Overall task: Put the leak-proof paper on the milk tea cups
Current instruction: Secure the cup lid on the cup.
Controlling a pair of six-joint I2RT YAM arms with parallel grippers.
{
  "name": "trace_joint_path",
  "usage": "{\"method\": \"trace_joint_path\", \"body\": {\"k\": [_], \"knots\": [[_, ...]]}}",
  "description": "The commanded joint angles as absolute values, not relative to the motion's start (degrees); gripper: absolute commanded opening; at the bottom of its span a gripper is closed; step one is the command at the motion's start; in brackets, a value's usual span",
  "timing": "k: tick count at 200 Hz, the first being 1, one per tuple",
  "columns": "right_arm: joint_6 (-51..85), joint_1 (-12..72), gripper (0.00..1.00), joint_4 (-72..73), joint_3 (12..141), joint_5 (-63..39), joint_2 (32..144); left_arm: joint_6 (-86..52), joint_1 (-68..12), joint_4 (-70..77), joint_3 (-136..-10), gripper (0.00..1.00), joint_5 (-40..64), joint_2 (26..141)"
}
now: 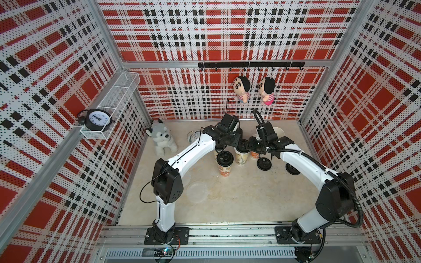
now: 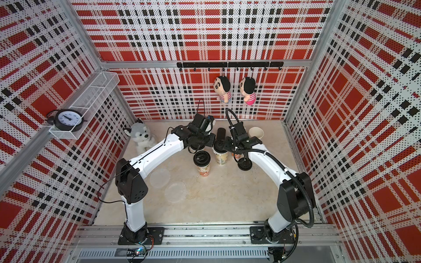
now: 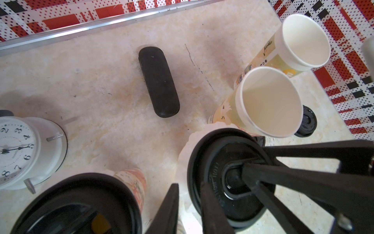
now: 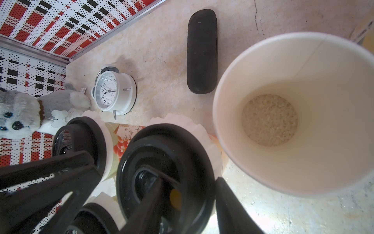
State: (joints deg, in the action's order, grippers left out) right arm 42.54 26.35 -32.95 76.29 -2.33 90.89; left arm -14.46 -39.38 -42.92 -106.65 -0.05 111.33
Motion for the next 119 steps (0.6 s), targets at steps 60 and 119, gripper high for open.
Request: {"method": "trace_joint_path", "body": {"k": [60, 119], "knots": [[42.36, 26.64, 0.44, -38.85, 73.56, -1.03, 92.50, -13.32, -40.25, -44.10, -105.83, 0.23, -0.92, 113.82], [42.35, 26.69, 0.44, -38.76, 73.48, -1.21, 92.68, -14.37, -39.73, -44.98, -106.23, 0.22, -3.48, 112.86]]}}
